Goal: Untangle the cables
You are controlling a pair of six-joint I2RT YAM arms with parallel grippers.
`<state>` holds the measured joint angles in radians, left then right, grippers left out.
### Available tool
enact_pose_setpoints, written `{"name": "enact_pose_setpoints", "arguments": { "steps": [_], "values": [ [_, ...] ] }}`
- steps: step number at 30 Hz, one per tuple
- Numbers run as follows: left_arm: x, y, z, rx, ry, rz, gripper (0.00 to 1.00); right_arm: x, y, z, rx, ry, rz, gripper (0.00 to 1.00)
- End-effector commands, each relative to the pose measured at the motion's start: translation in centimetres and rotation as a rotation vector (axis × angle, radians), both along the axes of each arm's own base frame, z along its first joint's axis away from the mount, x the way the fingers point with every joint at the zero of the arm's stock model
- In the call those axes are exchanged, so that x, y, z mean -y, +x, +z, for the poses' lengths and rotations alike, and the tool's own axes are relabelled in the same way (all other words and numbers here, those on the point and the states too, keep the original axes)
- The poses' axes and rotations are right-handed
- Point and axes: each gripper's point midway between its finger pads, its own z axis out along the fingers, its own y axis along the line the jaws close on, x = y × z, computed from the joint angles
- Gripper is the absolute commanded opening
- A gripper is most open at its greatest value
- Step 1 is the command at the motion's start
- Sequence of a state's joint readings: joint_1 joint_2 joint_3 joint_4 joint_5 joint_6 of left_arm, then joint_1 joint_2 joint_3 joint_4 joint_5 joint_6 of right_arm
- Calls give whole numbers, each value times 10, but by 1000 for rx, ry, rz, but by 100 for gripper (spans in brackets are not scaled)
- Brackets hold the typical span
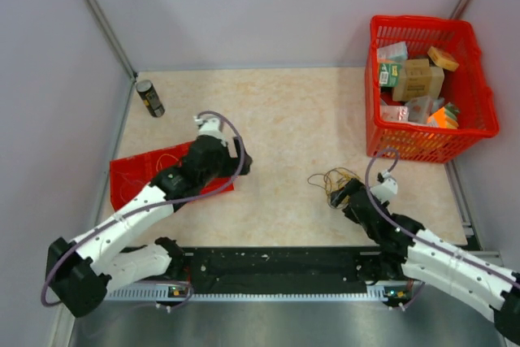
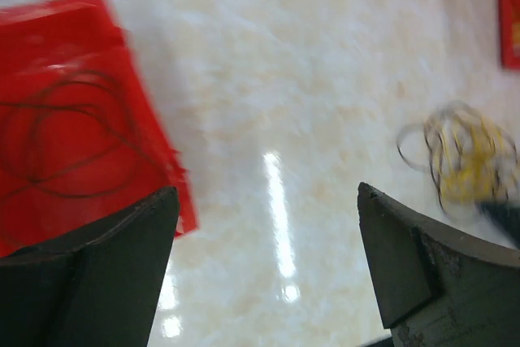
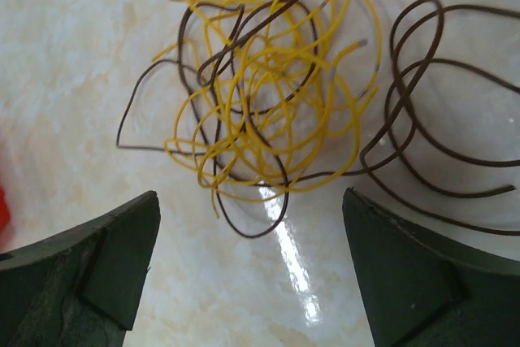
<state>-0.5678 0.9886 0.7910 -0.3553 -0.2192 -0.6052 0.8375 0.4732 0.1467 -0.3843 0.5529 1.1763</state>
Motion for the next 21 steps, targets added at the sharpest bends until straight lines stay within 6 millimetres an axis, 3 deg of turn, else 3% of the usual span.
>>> {"name": "enact_pose_setpoints", "arguments": {
  "steps": [1,3,6,9,12,14,16,18,21],
  "values": [
    [82,-39,5,90,27,-362,93,11,17,9,-87,-44,-137,93],
    [116,-69,3,113,1,-521,88,9,24,8,-116,-51,-124,92],
    [143,-97,-7,111,-41,-661,81,3,34,6,-127,-24,-75,85],
    [157,-113,-21,56,-53,-742,72,-13,39,10,-99,-2,20,42],
    [161,-119,-30,14,-32,-787,71,-58,40,24,0,60,289,31],
    [164,-123,-35,3,-25,-820,74,-97,28,38,74,72,533,31],
    [166,-125,-38,-2,-24,-838,83,-126,11,42,91,55,707,18],
    [168,-126,-41,-7,-22,-852,94,-142,1,44,99,37,799,9],
    [161,-121,-48,-18,0,-801,94,-148,0,43,87,41,822,2]
  ]
}}
